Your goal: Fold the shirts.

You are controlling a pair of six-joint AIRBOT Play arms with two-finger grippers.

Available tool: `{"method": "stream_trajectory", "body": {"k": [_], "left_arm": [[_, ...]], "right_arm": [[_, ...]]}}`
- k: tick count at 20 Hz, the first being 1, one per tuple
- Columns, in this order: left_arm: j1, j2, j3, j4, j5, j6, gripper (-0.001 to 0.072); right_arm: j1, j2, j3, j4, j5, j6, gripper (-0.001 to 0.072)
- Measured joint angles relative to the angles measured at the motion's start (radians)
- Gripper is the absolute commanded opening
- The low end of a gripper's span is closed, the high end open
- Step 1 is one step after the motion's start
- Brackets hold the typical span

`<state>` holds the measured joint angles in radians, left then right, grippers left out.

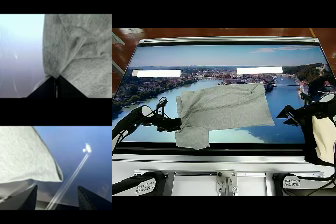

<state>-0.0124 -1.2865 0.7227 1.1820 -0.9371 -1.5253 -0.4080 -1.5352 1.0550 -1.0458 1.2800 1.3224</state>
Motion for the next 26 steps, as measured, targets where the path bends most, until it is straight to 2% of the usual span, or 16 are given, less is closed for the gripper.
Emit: {"method": "stream_trajectory", "body": {"k": [6, 7, 8, 9, 10, 11, 16, 21, 23, 26], "left_arm": [[0.0, 0.038, 0.0, 0.0, -0.013, 0.005, 0.0038], [0.0, 0.044, 0.0, 0.0, -0.013, 0.006, 0.0038], [0.0, 0.05, 0.002, 0.0, -0.012, 0.006, 0.0038], [0.0, 0.055, 0.005, 0.0, -0.009, 0.006, 0.0037], [0.0, 0.059, 0.011, 0.0, -0.01, 0.006, 0.0038], [0.0, 0.064, 0.019, 0.0, -0.009, 0.006, 0.0037], [0.001, 0.139, 0.143, 0.008, -0.02, 0.011, 0.0037], [0.013, 0.344, 0.495, 0.031, -0.019, 0.056, 0.0037], [0.028, 0.437, 0.669, 0.043, 0.02, 0.064, 0.0038], [0.043, 0.575, 0.86, 0.048, 0.145, 0.07, 0.0037]], "right_arm": [[0.051, -0.08, -0.019, 0.047, -0.042, 0.002, 0.0619], [0.06, -0.09, -0.02, 0.067, -0.043, 0.003, 0.0513], [0.071, -0.099, -0.021, 0.074, -0.045, 0.003, 0.0369], [0.085, -0.106, -0.022, 0.077, -0.056, 0.005, 0.0281], [0.098, -0.11, -0.022, 0.087, -0.059, 0.006, 0.0131], [0.113, -0.114, -0.021, 0.093, -0.061, 0.006, 0.0062], [0.142, -0.064, 0.071, 0.116, -0.008, -0.049, 0.0062], [0.137, 0.192, 0.424, 0.125, 0.019, -0.129, 0.0062], [0.134, 0.325, 0.579, 0.104, -0.053, -0.132, 0.0062], [0.131, 0.532, 0.723, 0.059, -0.253, -0.109, 0.0062]]}}
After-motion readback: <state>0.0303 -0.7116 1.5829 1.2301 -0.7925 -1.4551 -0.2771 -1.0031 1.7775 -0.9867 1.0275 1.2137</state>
